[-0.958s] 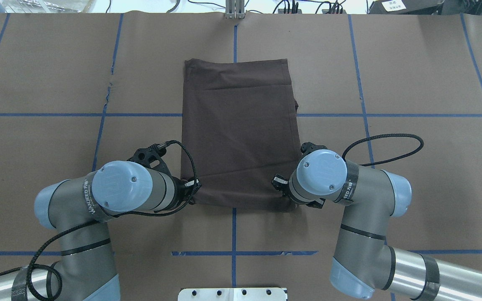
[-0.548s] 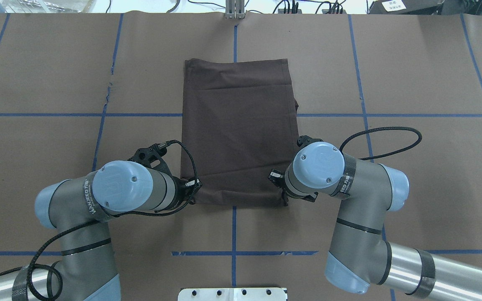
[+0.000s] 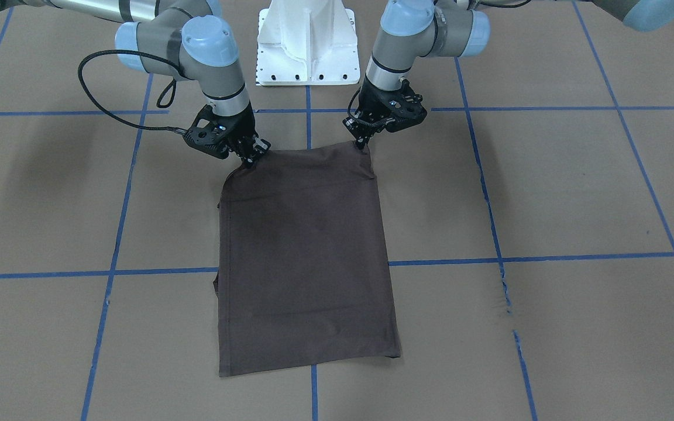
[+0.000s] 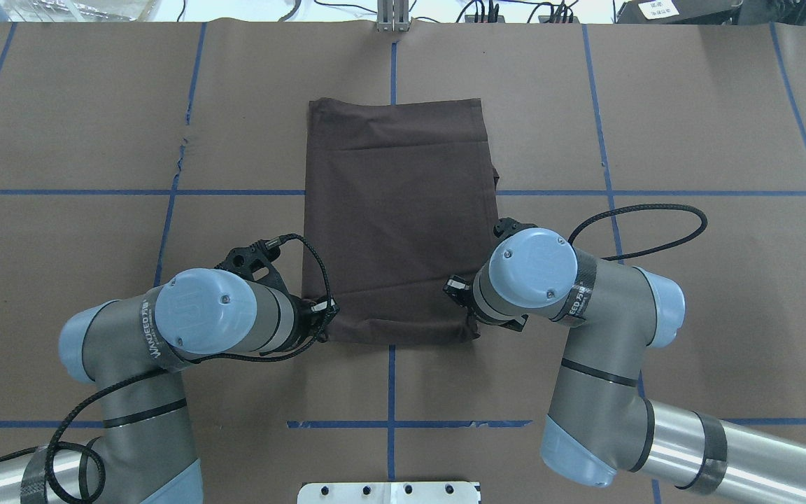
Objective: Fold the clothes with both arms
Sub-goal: 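Grasp the bottom corners nearest the robot with both grippers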
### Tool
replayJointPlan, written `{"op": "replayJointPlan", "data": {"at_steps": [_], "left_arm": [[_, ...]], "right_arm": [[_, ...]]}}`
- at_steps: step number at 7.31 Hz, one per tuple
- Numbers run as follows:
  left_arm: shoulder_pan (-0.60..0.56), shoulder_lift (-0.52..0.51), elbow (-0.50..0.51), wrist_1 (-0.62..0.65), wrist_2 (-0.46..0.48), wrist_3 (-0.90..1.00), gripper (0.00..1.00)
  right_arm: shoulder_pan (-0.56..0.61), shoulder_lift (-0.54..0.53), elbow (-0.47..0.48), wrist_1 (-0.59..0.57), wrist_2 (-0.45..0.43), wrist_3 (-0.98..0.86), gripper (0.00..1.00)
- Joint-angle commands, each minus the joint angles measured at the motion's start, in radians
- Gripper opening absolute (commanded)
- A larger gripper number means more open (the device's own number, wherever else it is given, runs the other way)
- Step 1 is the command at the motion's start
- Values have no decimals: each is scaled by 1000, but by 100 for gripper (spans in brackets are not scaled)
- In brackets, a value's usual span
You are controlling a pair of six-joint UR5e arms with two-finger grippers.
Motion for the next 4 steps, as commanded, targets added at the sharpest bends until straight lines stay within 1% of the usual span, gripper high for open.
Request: {"op": "replayJointPlan", "data": {"at_steps": [1, 4], "left_arm": [[0, 0, -9, 12, 0, 0, 0], [-11, -2, -20, 26, 0, 40, 0]], "right_arm": [[2, -8, 6, 4, 5, -3, 99], [13, -8, 30, -2, 39, -15, 100]]}}
